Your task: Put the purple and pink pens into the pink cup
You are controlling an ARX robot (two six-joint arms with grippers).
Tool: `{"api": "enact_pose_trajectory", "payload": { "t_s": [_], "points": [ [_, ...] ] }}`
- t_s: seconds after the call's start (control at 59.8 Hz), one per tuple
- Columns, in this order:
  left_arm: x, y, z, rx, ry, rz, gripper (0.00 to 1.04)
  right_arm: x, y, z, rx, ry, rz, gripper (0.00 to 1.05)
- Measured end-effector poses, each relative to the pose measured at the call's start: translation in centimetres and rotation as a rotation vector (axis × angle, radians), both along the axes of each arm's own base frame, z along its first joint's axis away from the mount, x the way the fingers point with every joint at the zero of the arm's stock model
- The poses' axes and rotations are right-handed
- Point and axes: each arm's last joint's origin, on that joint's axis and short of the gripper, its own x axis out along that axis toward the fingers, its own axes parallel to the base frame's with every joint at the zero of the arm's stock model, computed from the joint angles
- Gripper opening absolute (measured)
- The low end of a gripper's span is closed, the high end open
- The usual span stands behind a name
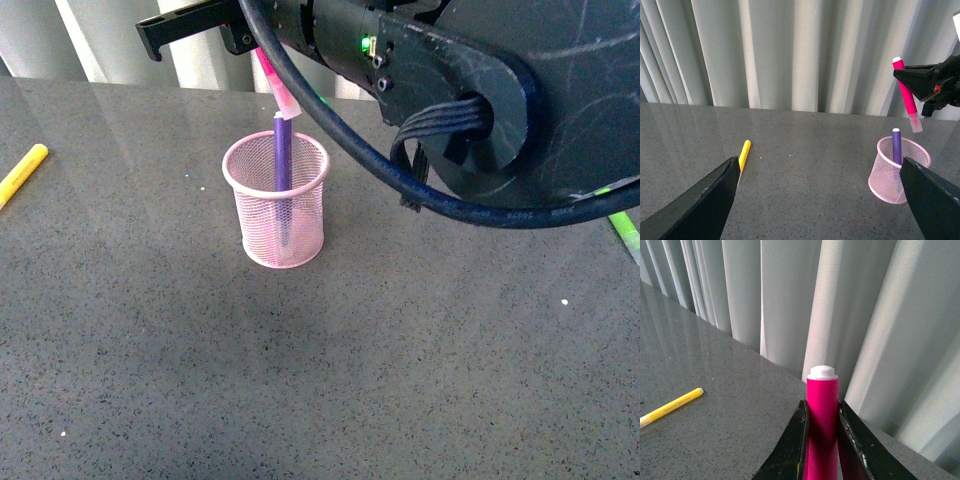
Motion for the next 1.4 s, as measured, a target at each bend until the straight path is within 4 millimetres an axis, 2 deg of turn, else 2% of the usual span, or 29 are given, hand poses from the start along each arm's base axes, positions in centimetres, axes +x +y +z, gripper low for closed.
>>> {"api": "enact_pose_trajectory", "payload": {
  "t_s": [0.184,0.552,1.02,1.321,1.404],
  "points": [
    [0.0,0.0,0.0,0.000,0.000,0.000,0.98,-0.5,1.0,-1.5,0.004,0.053,0.034,0.11],
    [0.0,0.0,0.0,0.000,0.000,0.000,0.98,-0.2,1.6,-2.9,-0.006,0.075,0.056,0.11],
    [0.0,0.0,0.0,0.000,0.000,0.000,0.98,-0.2,1.5,-3.9,-0.011,0.081,0.053,0.11],
    [0.0,0.0,0.0,0.000,0.000,0.000,0.98,-0.1,0.7,-5.4,-0.028,0.106,0.025,0.11],
    [0.0,0.0,0.0,0.000,0.000,0.000,0.98,-0.1,0.6,-5.5,-0.032,0.110,0.015,0.25]
  ]
}}
